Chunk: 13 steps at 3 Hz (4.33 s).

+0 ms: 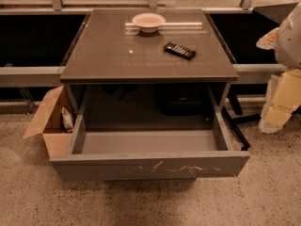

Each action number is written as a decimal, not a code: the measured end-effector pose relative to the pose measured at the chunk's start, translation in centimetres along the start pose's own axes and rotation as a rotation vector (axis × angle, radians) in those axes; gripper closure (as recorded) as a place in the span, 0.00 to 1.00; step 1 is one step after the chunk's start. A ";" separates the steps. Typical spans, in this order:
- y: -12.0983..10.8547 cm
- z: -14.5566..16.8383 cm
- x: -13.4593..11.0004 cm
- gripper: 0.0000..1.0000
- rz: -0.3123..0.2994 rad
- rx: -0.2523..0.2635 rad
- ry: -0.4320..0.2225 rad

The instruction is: Place rxbar chocolate into top drawer

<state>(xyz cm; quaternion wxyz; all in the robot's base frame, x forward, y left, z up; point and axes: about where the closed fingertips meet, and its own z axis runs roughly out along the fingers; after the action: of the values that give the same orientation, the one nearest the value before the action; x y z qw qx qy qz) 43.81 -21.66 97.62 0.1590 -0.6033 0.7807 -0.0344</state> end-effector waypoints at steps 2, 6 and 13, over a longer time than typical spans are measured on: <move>-0.9 0.1 0.1 0.00 0.015 0.020 -0.023; -10.9 8.0 -2.4 0.00 0.101 -0.020 -0.365; -24.0 20.9 -9.8 0.00 0.286 -0.003 -0.686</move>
Offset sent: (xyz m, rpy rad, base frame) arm 0.0288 -0.0126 -0.0031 0.0733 -0.0583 -0.0442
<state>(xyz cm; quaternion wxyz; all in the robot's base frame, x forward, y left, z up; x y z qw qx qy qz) 74.40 -15.92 85.71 0.4138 -0.4649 0.7584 0.1936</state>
